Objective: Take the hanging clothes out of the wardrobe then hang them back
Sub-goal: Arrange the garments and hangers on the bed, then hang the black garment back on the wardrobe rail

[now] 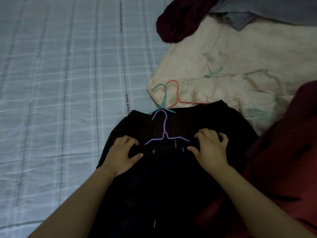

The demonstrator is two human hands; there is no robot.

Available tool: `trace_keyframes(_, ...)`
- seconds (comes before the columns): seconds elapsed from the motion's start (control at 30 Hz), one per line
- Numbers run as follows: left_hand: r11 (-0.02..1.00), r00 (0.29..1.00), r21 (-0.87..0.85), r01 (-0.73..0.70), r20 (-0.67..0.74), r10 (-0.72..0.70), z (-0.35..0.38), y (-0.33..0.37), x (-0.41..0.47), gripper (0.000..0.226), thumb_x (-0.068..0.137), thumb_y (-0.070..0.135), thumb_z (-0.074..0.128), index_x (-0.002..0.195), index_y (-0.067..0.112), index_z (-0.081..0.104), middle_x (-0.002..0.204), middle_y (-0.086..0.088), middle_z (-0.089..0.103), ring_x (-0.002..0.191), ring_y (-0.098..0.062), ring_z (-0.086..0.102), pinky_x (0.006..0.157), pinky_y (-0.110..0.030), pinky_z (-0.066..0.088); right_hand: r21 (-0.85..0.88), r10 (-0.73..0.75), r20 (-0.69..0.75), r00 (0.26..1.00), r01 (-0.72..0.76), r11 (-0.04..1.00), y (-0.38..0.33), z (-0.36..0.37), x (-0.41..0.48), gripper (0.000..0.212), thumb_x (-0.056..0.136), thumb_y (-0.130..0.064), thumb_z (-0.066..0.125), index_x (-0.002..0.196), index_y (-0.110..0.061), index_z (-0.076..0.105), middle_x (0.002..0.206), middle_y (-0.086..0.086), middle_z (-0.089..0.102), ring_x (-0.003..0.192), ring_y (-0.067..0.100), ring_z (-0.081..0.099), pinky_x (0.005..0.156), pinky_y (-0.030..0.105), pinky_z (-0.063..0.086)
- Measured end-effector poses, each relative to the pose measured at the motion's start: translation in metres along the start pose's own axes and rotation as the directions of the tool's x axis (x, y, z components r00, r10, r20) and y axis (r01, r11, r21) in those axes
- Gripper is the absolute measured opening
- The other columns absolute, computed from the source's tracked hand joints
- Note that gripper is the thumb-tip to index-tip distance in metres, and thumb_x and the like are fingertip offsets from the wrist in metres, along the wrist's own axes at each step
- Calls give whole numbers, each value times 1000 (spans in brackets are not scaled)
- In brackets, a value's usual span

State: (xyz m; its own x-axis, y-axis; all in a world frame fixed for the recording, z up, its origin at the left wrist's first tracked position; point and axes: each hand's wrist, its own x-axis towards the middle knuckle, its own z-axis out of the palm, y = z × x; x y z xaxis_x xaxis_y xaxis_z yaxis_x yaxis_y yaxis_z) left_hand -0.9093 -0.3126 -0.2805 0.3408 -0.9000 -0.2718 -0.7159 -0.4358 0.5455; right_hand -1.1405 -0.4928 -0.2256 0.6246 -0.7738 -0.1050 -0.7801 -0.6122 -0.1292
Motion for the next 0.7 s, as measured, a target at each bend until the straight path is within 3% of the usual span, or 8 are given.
trace_keyframes(0.07,998,997,-43,-49,-56,47,3,7,1,47,78,59,50,106,22,57,104,5,58,102,-18,53,93,-40,42,48,-65,12,998,65,997,2,2,1,33,69,-33,79,95,-17,65,97,2,62,96,24,57,91,41,34)
trace_keyframes(0.17,999,1000,-35,-19,10,20,7,23,10,42,86,48,54,120,23,55,103,0,64,98,-19,57,90,-37,43,71,-127,93,988,121,990,11,1,2,37,72,-39,76,103,-20,65,98,0,63,97,23,56,86,38,36)
trace_keyframes(0.23,999,999,32,-3,47,1,9,29,10,45,86,53,44,114,21,60,99,-1,66,96,-21,57,85,-34,43,85,-172,133,976,161,983,17,0,1,34,76,-42,72,105,-23,67,99,0,62,99,22,53,87,36,33)
trace_keyframes(0.37,984,996,-154,91,-12,-93,5,42,-24,43,83,59,37,98,26,62,89,11,64,88,-11,55,80,-32,44,174,-242,136,961,217,961,21,-5,-5,30,82,-41,67,105,-23,69,99,-1,61,98,19,52,92,33,30)
trace_keyframes(0.5,960,955,-219,173,-202,-218,-8,75,-86,18,92,39,52,99,25,61,90,12,62,86,-5,57,78,-29,46,318,-366,117,923,314,895,12,-29,-23,27,85,-36,64,105,-19,68,99,-2,67,92,19,58,89,31,33)
trace_keyframes(0.6,936,874,-275,218,-371,-313,-25,107,-143,39,86,51,48,104,21,64,96,10,63,88,-2,56,81,-26,46,453,-484,45,874,414,789,0,-64,-43,24,84,-30,67,103,-16,69,94,-1,69,87,20,60,82,30,42)
trace_keyframes(0.7,927,768,-279,252,-525,-367,-47,135,-206,38,85,51,47,101,22,67,88,9,62,83,-5,58,76,-26,46,522,-609,-74,790,551,651,-23,-98,-61,20,82,-23,70,100,-14,70,90,0,69,83,19,58,74,20,39)
